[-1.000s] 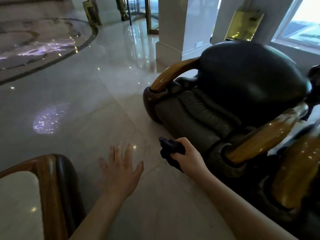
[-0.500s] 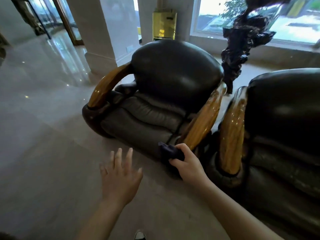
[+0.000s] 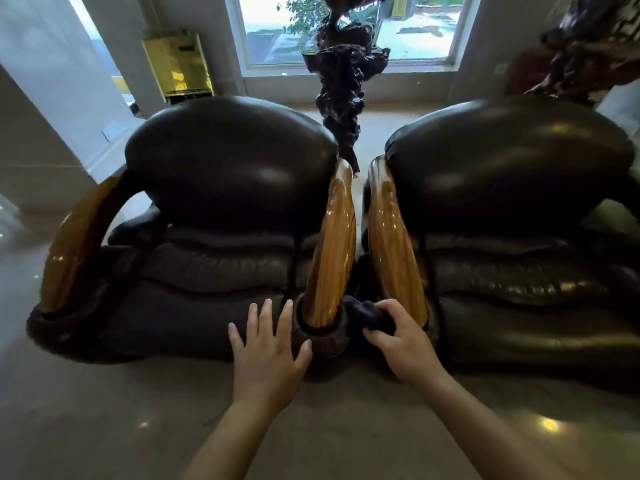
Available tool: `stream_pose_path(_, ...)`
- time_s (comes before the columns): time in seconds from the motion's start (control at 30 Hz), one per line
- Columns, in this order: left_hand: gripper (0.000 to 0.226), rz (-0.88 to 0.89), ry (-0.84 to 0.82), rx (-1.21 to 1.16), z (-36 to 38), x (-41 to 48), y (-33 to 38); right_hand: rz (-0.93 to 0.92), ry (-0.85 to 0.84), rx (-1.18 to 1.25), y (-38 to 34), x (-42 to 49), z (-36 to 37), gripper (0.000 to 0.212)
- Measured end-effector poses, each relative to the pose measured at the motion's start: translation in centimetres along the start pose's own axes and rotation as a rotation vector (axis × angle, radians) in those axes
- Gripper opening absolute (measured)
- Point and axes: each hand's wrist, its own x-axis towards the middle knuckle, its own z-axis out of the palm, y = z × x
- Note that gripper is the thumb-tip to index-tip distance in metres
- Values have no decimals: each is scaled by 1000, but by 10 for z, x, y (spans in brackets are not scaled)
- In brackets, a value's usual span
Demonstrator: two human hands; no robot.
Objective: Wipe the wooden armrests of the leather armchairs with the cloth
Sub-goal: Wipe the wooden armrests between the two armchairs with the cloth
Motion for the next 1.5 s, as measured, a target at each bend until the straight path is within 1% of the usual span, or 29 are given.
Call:
stream_pose_path(0.17, 75, 114, -24, 34, 10, 43, 13, 66, 86, -20, 14, 12, -13, 20)
stream_pose_path(0.3, 76, 146, -64, 30, 25, 86, 31, 89, 119, -51, 27, 45, -35, 20)
stream_pose_path(0.57, 76, 129, -85, 20, 64, 188, 71, 91, 114, -31, 61, 153, -79, 22)
stream_pose_path(0.8, 74, 80, -126, 7, 107, 269, 85, 136, 69, -34, 98, 229, -103, 24)
stream_pose_path(0.87, 73, 71, -130, -1, 125, 293, 86, 139, 105, -40, 111, 249, -108, 28)
stream_pose_path(0.93, 72, 85, -135, -13, 147, 320, 84, 148, 174, -38, 125, 270, -109, 32)
stream_pose_path(1.03, 71, 119, -161, -8, 189, 358, 78, 196, 263, 9, 151, 302, -105, 34)
stream_pose_path(1.1, 71, 162, -163, 0, 217, 381, 73, 228, 290, 56, 168, 323, -100, 32)
stream_pose_path(1.2, 69, 276, -97, 17, 253, 415, 68, 207, 319, 63, 186, 359, -92, 33)
stream_pose_path(1.33, 71, 314, -73, -16, 294, 440, 62, 123, 395, 15, 204, 405, -82, 20)
stream_pose_path(1.37, 73, 322, -68, -21, 304, 441, 59, 134, 412, -26, 210, 415, -78, 21)
stream_pose_path(1.47, 73, 355, -27, -41, 321, 441, 48, 225, 418, -247, 232, 431, -62, 43)
stream_pose_path(1.5, 72, 358, -18, -62, 323, 443, 46, 218, 403, -332, 238, 432, -56, 51)
